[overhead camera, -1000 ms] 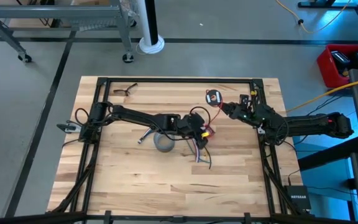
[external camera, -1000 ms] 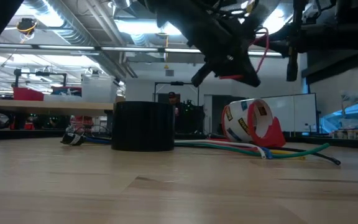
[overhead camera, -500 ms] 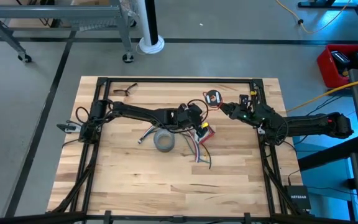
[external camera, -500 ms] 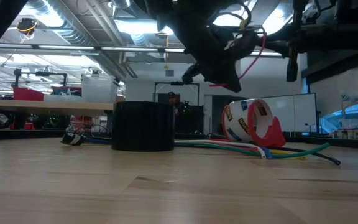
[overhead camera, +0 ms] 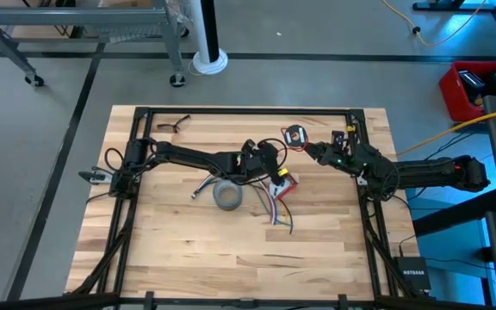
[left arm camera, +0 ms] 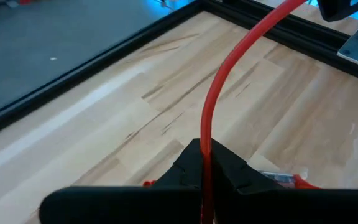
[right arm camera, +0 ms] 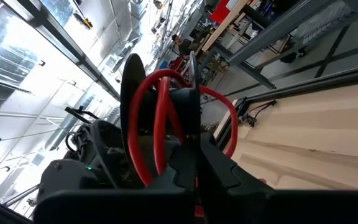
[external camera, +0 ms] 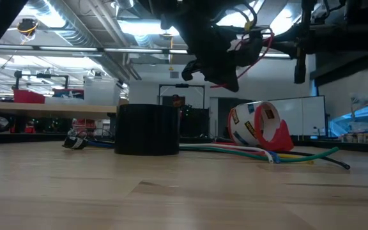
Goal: Coil cords
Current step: Coil the red wire on the black spool
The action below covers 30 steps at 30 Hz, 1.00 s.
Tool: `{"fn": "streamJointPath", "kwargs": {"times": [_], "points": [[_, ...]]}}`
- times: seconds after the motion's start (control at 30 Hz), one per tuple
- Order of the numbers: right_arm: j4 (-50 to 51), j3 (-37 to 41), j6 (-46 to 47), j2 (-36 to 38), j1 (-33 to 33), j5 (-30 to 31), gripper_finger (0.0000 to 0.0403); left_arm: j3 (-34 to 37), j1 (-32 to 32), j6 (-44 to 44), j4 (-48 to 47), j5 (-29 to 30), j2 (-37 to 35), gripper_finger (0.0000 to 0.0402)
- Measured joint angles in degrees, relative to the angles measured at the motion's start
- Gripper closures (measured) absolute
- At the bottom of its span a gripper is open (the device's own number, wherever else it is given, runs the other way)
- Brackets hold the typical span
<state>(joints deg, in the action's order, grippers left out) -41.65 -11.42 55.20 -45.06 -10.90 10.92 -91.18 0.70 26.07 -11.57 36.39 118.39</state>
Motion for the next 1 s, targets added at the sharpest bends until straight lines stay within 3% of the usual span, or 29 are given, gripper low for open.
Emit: {"fn": "streamJointPath", "kwargs": {"times": [0.7,1.0], "points": [[7.61,0.02,0.37,1.46,0.00,-1.99,0.0400,0.08,-0.36,-1.04,-2.47,11.73,-0.66,0.0401],[8.22,0.02,0.49,2.25,0.02,-1.98,0.0400,0.07,-0.55,-1.84,-4.51,12.32,-3.13,0.0401]]}}
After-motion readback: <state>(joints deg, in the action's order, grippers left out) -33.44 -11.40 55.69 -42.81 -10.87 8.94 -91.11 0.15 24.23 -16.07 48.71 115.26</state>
